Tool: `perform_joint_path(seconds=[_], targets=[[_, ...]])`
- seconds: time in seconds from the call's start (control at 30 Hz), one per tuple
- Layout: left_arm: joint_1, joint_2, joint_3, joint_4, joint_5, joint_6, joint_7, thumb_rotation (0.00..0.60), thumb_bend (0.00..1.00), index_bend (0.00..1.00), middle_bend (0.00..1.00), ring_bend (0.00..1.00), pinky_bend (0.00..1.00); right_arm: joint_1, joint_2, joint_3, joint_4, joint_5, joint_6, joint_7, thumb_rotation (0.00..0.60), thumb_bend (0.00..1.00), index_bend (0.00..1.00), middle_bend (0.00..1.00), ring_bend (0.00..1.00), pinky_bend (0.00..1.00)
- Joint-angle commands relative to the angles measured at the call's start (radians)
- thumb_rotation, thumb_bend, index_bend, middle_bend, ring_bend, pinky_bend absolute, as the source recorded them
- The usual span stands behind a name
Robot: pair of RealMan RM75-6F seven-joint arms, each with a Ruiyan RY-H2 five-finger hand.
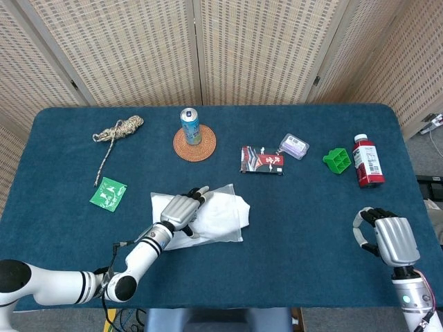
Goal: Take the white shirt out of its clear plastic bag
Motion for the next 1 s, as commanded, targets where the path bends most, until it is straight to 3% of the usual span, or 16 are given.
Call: perform_joint_path(seconds=[0.03,0.47,0.73,0.83,1.0], targets=[[0.004,-0.011,0.003,0.011,0.019,0.011,-0.007,0.6,0.0,0.0,0.02,0.12,0.44,0.003,0.0,-0.001,-0.003,0.0,-0.004,-0.003,0.6,0.36,0.58,0.49,0.45,0.57],[0.013,-0.032,0.002,0.025,0.055,0.026,-0.021,0.6,0.0,0.35,0.42,0.43,0.64,0.018,-0.004,-0.001,-0.018,0.0,-0.026,-0.007,0.6,0.36,0.58,0.49,0.45,0.57],[0.041,-0.019,-0.006,-0.012,0.113,0.078,-0.044,0.6,0.0,0.38,0.45,0.45,0.66,0.026,-0.017,0.014,-0.021,-0.006,-0.011,0.046,0.6,0.34,0.58,0.49,0.45,0.57],[0.055,0.002,-0.006,-0.044,0.149,0.101,-0.051,0.6,0.0,0.39,0.45,0.45,0.66,0.033,-0.02,0.021,-0.028,-0.01,-0.009,0.068,0.6,0.28,0.58,0.44,0.43,0.56],[0.068,0.037,-0.01,-0.101,0.197,0.134,-0.044,0.6,0.0,0.39,0.45,0.46,0.66,0.057,-0.025,0.038,-0.053,-0.017,-0.018,0.076,0.6,0.11,0.56,0.31,0.31,0.45]])
